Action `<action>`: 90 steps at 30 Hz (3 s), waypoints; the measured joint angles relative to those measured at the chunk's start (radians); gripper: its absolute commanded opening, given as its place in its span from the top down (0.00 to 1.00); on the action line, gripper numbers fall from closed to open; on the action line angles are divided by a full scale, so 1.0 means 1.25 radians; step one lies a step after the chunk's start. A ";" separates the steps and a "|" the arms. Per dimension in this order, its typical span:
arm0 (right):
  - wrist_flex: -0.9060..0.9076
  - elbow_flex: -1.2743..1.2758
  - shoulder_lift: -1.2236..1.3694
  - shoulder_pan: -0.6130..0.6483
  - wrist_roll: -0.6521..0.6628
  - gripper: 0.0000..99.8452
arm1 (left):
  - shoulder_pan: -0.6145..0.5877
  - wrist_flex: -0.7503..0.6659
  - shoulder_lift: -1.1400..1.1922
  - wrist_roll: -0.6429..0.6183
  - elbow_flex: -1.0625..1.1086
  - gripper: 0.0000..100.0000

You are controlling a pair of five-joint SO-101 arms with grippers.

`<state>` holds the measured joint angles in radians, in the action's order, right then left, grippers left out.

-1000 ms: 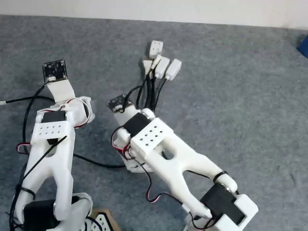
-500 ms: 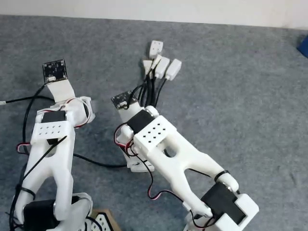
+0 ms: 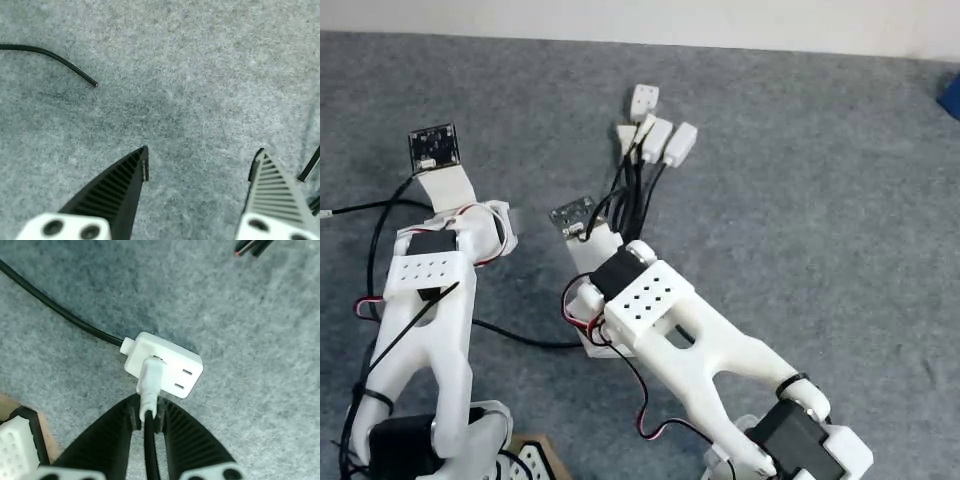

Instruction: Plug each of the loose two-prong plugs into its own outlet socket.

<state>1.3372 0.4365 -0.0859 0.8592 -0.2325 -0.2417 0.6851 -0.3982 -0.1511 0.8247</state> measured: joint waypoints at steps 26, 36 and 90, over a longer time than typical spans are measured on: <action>-0.010 -0.011 0.207 0.007 0.010 0.99 | 0.000 0.000 0.000 0.000 0.004 0.68; 0.045 -0.034 0.083 0.007 0.077 0.98 | 0.000 0.000 0.000 0.000 0.004 0.68; -0.174 0.468 -0.469 -0.426 0.285 0.87 | 0.430 0.366 -0.001 0.613 0.041 0.68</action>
<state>1.1193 1.0211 -0.6720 0.3268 0.1235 0.2954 1.1423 -0.3997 0.6145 0.8753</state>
